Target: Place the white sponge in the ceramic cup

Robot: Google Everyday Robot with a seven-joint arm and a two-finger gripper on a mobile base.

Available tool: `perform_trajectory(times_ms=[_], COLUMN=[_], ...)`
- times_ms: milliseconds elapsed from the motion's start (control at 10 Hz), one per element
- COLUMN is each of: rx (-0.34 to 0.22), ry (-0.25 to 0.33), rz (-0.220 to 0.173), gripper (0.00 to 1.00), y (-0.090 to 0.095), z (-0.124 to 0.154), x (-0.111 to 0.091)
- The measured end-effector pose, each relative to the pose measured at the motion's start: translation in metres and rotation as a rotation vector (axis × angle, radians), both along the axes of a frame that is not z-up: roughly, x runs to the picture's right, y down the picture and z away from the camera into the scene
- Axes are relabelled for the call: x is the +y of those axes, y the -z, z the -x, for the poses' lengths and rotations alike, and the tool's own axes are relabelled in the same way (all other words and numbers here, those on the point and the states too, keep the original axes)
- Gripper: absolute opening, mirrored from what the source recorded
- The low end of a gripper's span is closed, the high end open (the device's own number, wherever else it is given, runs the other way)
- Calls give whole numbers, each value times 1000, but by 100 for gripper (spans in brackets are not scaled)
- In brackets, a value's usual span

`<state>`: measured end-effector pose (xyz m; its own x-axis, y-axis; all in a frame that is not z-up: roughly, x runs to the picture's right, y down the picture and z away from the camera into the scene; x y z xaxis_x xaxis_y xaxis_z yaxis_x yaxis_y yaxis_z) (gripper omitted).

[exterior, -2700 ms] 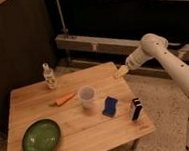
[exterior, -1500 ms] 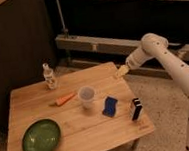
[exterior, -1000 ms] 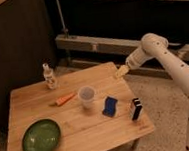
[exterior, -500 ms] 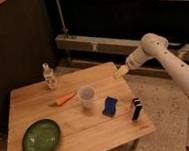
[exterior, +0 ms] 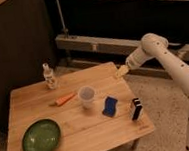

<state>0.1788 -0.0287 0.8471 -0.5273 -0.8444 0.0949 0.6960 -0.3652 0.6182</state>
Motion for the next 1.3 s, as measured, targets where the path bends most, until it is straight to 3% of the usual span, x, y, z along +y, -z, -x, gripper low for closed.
perform_trajectory(times_ms=[200, 300, 600, 800, 1200, 1300], rx=[57, 151, 338, 369, 371, 368], ry=[-1, 5, 32, 37, 36, 16], rz=[-3, -11, 9, 12, 12, 16], gripper=[80, 80, 80, 80, 80, 80], y=[9, 27, 67, 74, 75, 83], z=[-5, -12, -25, -27, -28, -30], x=[-5, -9, -7, -7, -6, -4])
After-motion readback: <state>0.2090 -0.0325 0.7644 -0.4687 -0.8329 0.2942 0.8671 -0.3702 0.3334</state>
